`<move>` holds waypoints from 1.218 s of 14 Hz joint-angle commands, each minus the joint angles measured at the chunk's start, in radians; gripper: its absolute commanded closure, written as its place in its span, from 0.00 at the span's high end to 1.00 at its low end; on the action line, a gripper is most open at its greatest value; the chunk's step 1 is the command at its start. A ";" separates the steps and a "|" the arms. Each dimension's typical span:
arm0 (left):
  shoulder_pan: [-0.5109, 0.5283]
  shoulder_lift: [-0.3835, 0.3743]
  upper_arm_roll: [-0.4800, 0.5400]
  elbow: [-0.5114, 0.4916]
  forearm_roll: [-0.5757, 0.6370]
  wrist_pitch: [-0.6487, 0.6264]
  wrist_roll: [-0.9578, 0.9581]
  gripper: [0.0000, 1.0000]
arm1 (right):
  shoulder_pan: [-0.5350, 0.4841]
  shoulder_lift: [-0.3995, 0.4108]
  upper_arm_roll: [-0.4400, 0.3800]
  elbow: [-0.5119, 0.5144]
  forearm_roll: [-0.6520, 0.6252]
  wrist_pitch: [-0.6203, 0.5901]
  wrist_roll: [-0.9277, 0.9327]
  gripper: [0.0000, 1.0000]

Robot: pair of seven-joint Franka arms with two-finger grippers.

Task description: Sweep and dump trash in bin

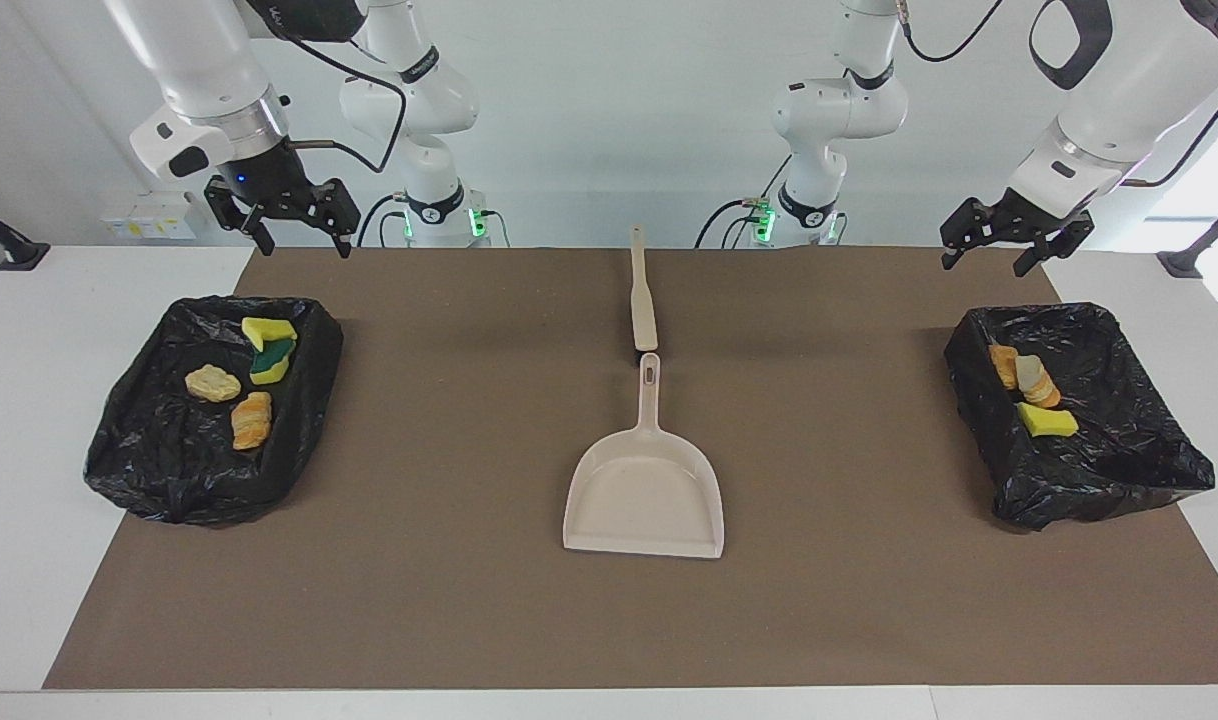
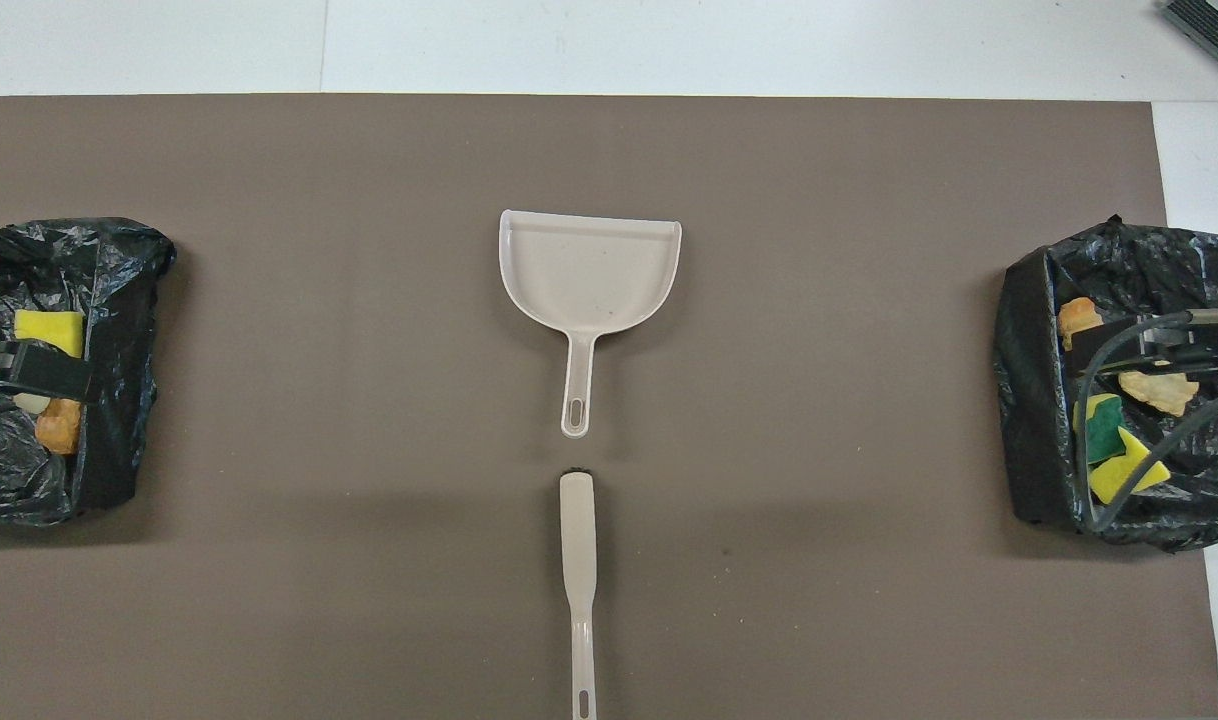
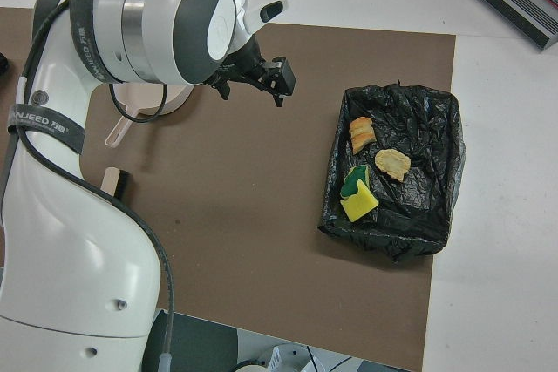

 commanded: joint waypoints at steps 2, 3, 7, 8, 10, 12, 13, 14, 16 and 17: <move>0.005 -0.026 0.006 0.052 -0.009 -0.006 0.002 1.00 | -0.006 -0.018 0.001 -0.020 0.018 0.006 0.007 1.00; 0.005 -0.025 0.003 0.071 -0.008 -0.006 0.001 1.00 | -0.007 -0.018 0.003 -0.021 0.018 0.006 0.006 1.00; 0.053 0.008 -0.104 0.123 0.002 -0.003 -0.091 1.00 | -0.007 -0.018 0.003 -0.020 0.018 0.006 0.006 1.00; 0.045 0.021 -0.110 0.143 0.005 -0.016 -0.108 1.00 | -0.007 -0.018 0.001 -0.020 0.018 0.006 0.006 1.00; 0.039 0.017 -0.110 0.146 0.008 -0.020 -0.108 1.00 | -0.006 -0.018 0.003 -0.020 0.018 0.006 0.006 1.00; 0.039 0.003 -0.101 0.146 0.005 -0.035 -0.105 1.00 | -0.007 -0.018 0.003 -0.020 0.018 0.006 0.006 1.00; 0.042 0.003 -0.097 0.148 0.005 -0.053 -0.105 1.00 | -0.007 -0.018 0.001 -0.020 0.018 0.006 0.006 1.00; 0.043 0.003 -0.098 0.148 0.005 -0.056 -0.106 1.00 | -0.007 -0.018 0.003 -0.021 0.018 0.006 0.006 1.00; 0.042 -0.012 -0.106 0.144 0.005 -0.052 -0.102 1.00 | -0.007 -0.018 0.003 -0.020 0.018 0.006 0.006 1.00; 0.039 -0.012 -0.106 0.144 0.006 -0.058 -0.103 1.00 | -0.006 -0.018 0.003 -0.020 0.018 0.006 0.006 1.00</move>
